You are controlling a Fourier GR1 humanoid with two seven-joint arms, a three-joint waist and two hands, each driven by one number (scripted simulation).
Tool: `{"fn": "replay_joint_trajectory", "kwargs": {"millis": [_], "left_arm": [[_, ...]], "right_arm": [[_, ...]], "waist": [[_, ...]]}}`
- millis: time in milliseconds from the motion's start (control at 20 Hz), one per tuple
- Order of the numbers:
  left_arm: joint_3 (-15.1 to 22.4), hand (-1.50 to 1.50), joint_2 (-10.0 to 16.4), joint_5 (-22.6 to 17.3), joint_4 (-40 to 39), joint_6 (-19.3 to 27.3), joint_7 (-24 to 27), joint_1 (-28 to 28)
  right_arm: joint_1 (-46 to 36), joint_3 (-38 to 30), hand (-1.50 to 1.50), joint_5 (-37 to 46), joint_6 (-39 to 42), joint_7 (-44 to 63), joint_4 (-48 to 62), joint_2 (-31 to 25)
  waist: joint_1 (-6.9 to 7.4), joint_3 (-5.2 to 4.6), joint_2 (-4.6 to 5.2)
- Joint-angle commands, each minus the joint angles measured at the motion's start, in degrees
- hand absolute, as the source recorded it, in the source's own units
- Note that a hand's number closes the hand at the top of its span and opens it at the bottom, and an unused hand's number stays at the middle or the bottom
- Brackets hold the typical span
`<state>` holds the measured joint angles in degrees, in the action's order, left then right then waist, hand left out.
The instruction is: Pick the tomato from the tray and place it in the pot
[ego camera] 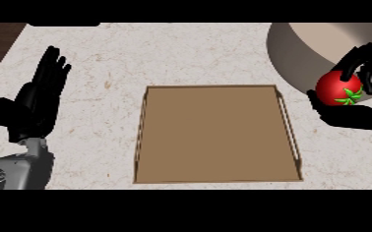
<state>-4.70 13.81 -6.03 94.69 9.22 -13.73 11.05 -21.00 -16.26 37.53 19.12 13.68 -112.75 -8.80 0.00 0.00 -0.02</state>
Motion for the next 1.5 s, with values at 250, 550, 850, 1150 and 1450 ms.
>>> {"fn": "replay_joint_trajectory", "kwargs": {"millis": [250,550,850,1150,1450], "left_arm": [[-0.64,0.00,-0.54,1.05,-4.51,-0.04,-0.08,4.58],[1.12,0.00,-1.99,1.37,-1.08,-1.65,2.71,-0.97],[0.94,0.00,-1.91,0.35,0.08,-1.40,-0.46,1.53],[0.96,0.00,-2.11,1.79,-1.65,-1.03,1.01,2.50],[1.57,0.00,-2.14,1.82,-1.45,-1.45,0.39,4.02]], "right_arm": [[-11.26,-11.09,1.50,-7.07,-3.61,-9.36,27.27,-10.30],[-15.55,-8.90,1.50,0.38,-15.12,-19.85,43.43,-13.02],[-15.48,-6.22,1.50,15.46,-29.51,-22.45,53.84,-18.00],[-23.56,-8.14,1.50,14.90,-35.67,-31.39,75.75,-21.50],[-27.35,-11.82,-1.50,10.97,-31.80,-29.97,88.00,-20.65]], "waist": [[0.52,0.03,0.42],[1.67,0.04,0.55],[2.76,0.11,0.95],[2.53,0.12,0.94],[3.75,0.24,1.56]]}}
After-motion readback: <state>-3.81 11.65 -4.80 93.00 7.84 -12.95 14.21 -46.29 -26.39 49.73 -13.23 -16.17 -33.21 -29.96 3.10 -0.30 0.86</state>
